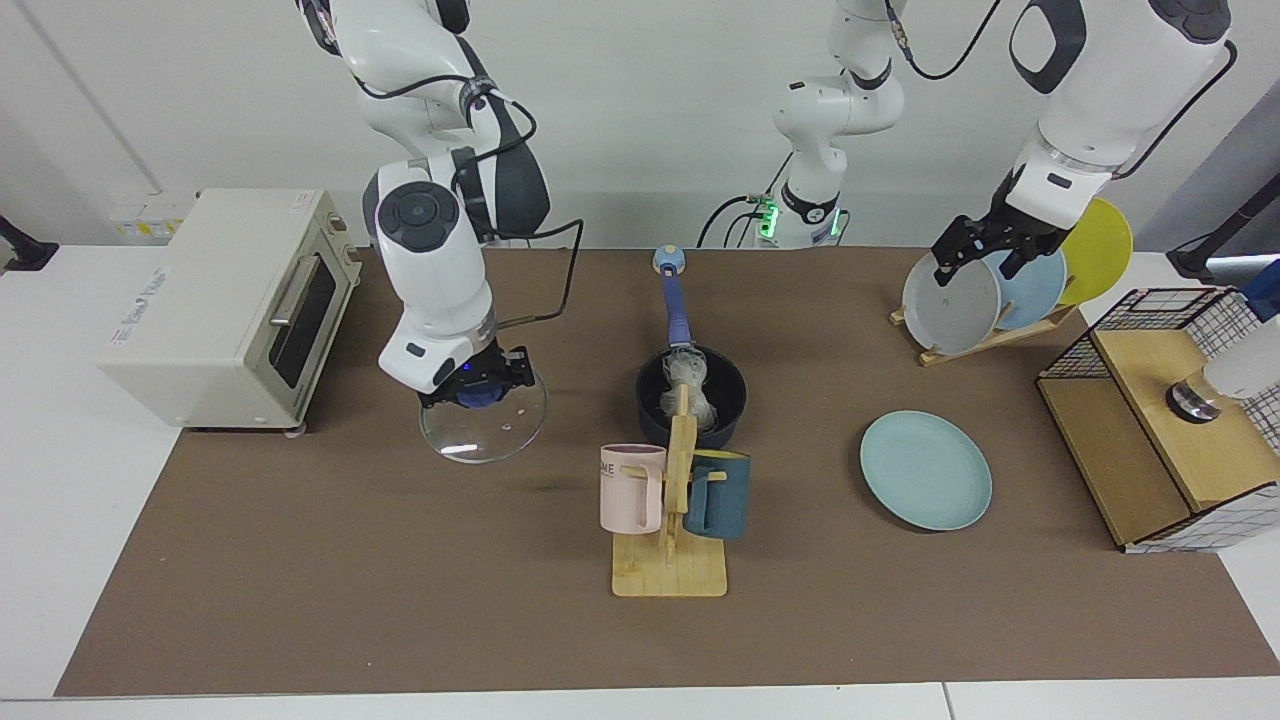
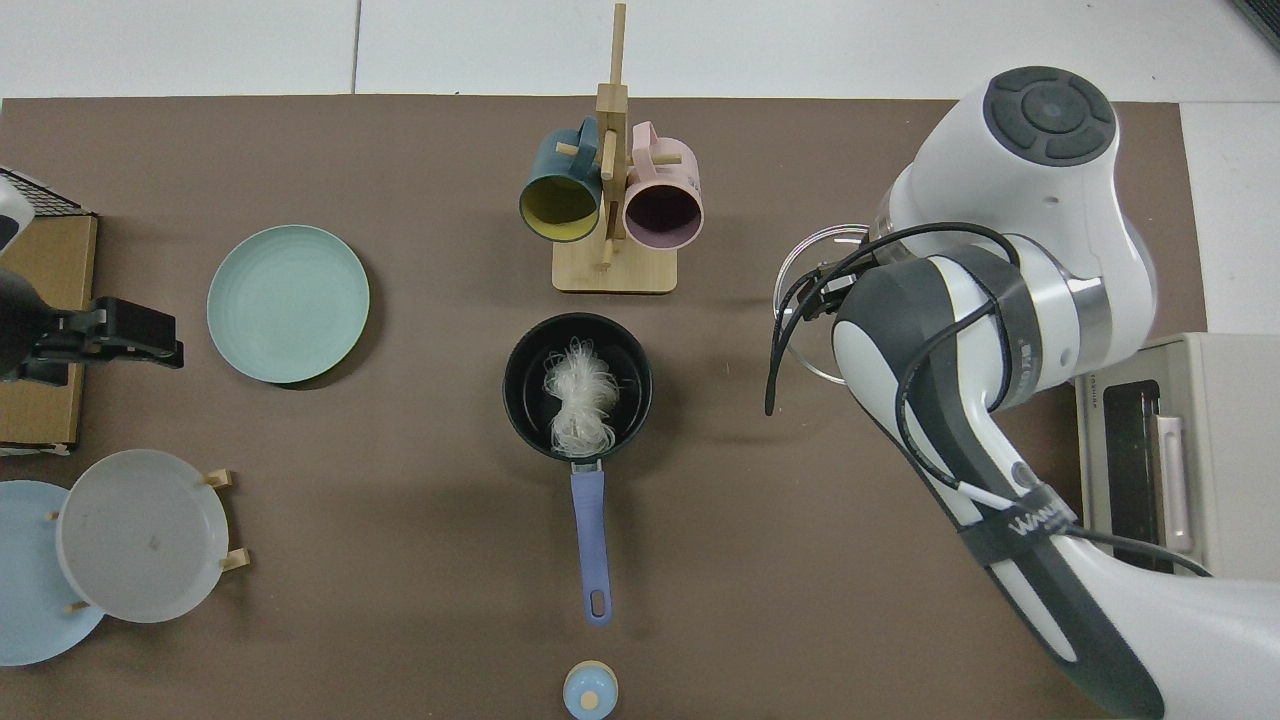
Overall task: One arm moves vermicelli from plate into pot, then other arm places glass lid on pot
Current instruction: 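Withdraw the left gripper while the right gripper reaches the glass lid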
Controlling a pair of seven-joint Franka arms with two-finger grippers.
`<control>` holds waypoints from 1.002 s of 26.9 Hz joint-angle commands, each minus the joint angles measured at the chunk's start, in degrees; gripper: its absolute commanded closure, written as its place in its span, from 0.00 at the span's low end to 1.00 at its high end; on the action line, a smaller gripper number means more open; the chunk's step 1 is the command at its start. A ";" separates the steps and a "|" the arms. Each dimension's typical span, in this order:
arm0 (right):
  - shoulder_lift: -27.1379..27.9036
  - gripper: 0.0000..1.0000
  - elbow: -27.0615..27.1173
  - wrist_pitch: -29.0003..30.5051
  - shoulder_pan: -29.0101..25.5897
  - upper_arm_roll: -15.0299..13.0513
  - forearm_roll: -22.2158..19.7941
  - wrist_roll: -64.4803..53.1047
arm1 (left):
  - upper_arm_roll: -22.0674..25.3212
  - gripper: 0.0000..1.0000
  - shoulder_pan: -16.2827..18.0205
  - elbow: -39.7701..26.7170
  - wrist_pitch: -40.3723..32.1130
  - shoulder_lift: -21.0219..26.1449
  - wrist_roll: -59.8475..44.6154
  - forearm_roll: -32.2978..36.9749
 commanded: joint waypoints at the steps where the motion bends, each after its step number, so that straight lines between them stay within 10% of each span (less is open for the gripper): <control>1: -3.64 1.00 -1.76 -3.21 -0.21 3.36 0.80 5.54 | 1.02 0.00 -1.03 -3.08 1.20 -1.86 1.28 -0.82; 27: 4.44 1.00 -0.18 3.90 2.68 24.46 -6.93 44.48 | 0.49 0.00 -0.16 -3.43 1.55 -1.86 3.30 0.24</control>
